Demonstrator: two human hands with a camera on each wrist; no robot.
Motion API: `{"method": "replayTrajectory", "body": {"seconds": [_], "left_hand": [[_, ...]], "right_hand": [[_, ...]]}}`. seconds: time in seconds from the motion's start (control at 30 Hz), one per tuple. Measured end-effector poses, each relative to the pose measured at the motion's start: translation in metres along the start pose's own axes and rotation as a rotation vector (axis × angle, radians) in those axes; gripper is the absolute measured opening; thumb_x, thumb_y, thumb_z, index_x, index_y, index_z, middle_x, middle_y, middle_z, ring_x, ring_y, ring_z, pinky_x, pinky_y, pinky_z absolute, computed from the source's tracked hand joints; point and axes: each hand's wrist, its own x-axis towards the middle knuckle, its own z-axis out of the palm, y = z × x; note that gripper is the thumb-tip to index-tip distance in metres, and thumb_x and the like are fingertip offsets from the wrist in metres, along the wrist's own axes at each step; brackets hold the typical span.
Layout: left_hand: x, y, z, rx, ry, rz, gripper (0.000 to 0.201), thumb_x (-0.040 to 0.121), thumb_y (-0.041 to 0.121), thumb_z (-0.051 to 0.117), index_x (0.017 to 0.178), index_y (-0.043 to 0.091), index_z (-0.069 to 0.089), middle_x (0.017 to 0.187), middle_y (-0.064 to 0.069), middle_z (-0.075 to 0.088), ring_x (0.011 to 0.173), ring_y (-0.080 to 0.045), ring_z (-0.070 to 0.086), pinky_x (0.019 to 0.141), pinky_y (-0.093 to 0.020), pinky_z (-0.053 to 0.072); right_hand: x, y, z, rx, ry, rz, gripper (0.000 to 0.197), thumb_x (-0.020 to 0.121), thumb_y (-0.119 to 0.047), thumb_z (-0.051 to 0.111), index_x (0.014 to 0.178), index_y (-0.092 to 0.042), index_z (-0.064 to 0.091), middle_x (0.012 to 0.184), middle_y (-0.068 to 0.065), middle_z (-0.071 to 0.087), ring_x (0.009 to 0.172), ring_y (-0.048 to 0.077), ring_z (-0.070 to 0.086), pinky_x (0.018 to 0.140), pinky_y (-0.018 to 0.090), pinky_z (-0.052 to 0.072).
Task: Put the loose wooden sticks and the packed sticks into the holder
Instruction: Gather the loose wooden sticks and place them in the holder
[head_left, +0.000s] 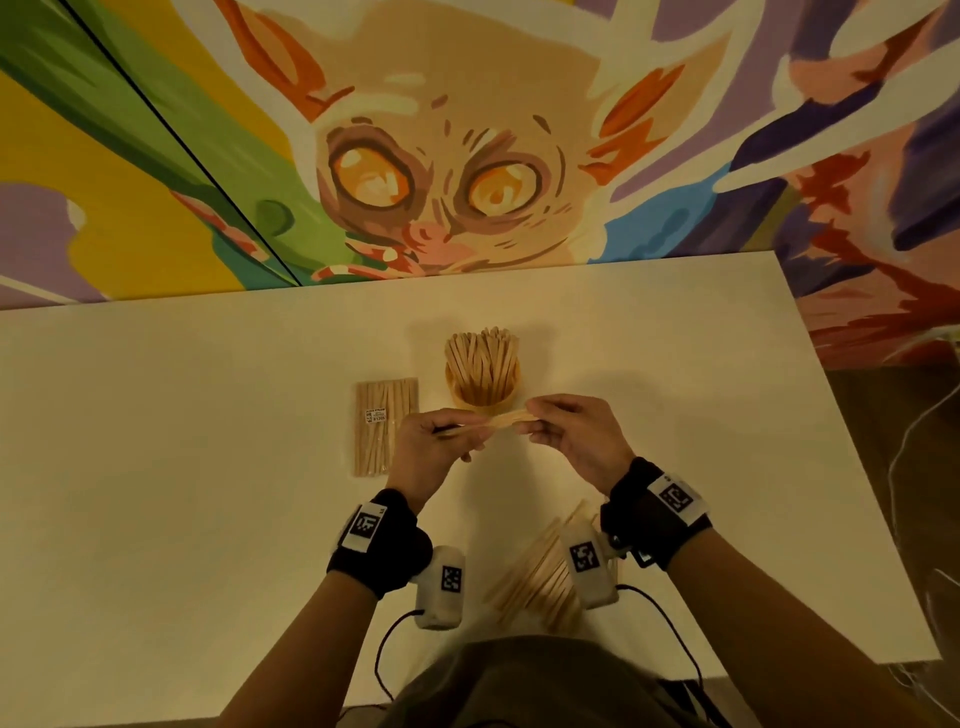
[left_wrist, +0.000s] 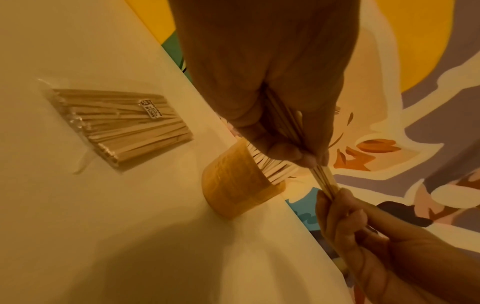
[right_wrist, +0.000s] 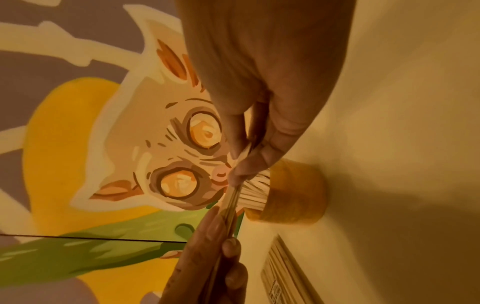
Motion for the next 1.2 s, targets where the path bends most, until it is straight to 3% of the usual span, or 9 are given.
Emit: {"method": "replayTrajectory", "body": {"seconds": [0.23, 0.37, 0.47, 0.63, 0.93, 1.03, 1.13, 1.2], "left_hand": [[0.03, 0.01, -0.008, -0.189, 0.044, -0.042, 0.014, 0.085, 0.006, 0.071, 0.097, 0.004, 0.075, 0.088, -0.02, 0.074, 0.081, -0.028, 0.07, 0.064, -0.029, 0.056], [0.042, 0.013, -0.006, -0.375, 0.079, -0.123, 0.022, 0.092, 0.005, 0.061, 0.108, -0.007, 0.068, 0.083, -0.019, 0.069, 0.071, -0.022, 0.067, 0.06, -0.026, 0.053], [0.05, 0.013, 0.004, -0.393, 0.136, -0.125, 0.017, 0.094, 0.006, 0.059, 0.102, -0.005, 0.068, 0.072, -0.011, 0.064, 0.065, -0.018, 0.059, 0.059, -0.026, 0.047], [0.056, 0.01, 0.008, -0.308, 0.207, -0.061, 0.012, 0.091, 0.008, 0.064, 0.096, -0.002, 0.068, 0.071, -0.008, 0.061, 0.066, -0.016, 0.056, 0.066, -0.026, 0.048], [0.059, 0.006, 0.005, -0.268, 0.212, -0.034, 0.025, 0.087, 0.009, 0.069, 0.106, -0.007, 0.069, 0.077, -0.007, 0.072, 0.069, -0.013, 0.066, 0.066, -0.024, 0.054], [0.059, 0.003, 0.0, -0.168, 0.221, -0.043, 0.021, 0.086, 0.015, 0.072, 0.103, 0.004, 0.073, 0.088, -0.008, 0.075, 0.078, -0.02, 0.068, 0.066, -0.027, 0.055], [0.057, -0.004, -0.006, 0.025, 0.269, -0.023, 0.01, 0.083, 0.023, 0.075, 0.093, 0.019, 0.076, 0.092, 0.003, 0.076, 0.085, -0.022, 0.069, 0.061, -0.027, 0.053], [0.054, -0.008, -0.008, 0.152, 0.291, 0.015, 0.006, 0.082, 0.023, 0.076, 0.087, 0.022, 0.074, 0.093, 0.009, 0.074, 0.083, -0.017, 0.066, 0.064, -0.025, 0.051]], "right_hand": [[0.038, -0.046, 0.009, -0.154, -0.051, -0.081, 0.009, 0.088, 0.006, 0.064, 0.095, 0.01, 0.067, 0.071, 0.015, 0.074, 0.061, 0.023, 0.073, 0.06, 0.024, 0.059], [0.052, -0.06, 0.012, -0.203, -0.049, -0.137, 0.008, 0.088, 0.005, 0.064, 0.095, 0.008, 0.068, 0.073, 0.015, 0.074, 0.063, 0.024, 0.073, 0.061, 0.025, 0.059], [0.056, -0.055, 0.021, -0.22, -0.041, -0.166, 0.011, 0.09, 0.004, 0.062, 0.098, 0.009, 0.067, 0.078, 0.021, 0.072, 0.064, 0.024, 0.073, 0.061, 0.025, 0.059], [0.06, -0.046, 0.027, -0.197, 0.001, -0.193, 0.015, 0.094, 0.0, 0.058, 0.104, 0.009, 0.067, 0.086, 0.026, 0.07, 0.064, 0.024, 0.073, 0.062, 0.026, 0.06], [0.066, -0.069, 0.022, -0.374, -0.054, -0.251, 0.018, 0.092, 0.005, 0.058, 0.106, 0.016, 0.065, 0.084, 0.023, 0.07, 0.058, 0.017, 0.072, 0.06, 0.023, 0.06], [0.07, -0.086, 0.013, -0.473, -0.061, -0.266, 0.017, 0.091, 0.006, 0.06, 0.105, 0.016, 0.065, 0.08, 0.021, 0.069, 0.057, 0.018, 0.072, 0.059, 0.024, 0.06], [0.076, -0.099, 0.005, -0.594, -0.055, -0.322, 0.011, 0.09, 0.005, 0.063, 0.098, 0.01, 0.067, 0.076, 0.021, 0.069, 0.058, 0.021, 0.073, 0.057, 0.026, 0.059], [0.079, -0.103, 0.005, -0.715, -0.065, -0.356, 0.009, 0.09, 0.004, 0.063, 0.095, 0.008, 0.069, 0.076, 0.025, 0.07, 0.062, 0.027, 0.073, 0.058, 0.027, 0.059]]}}
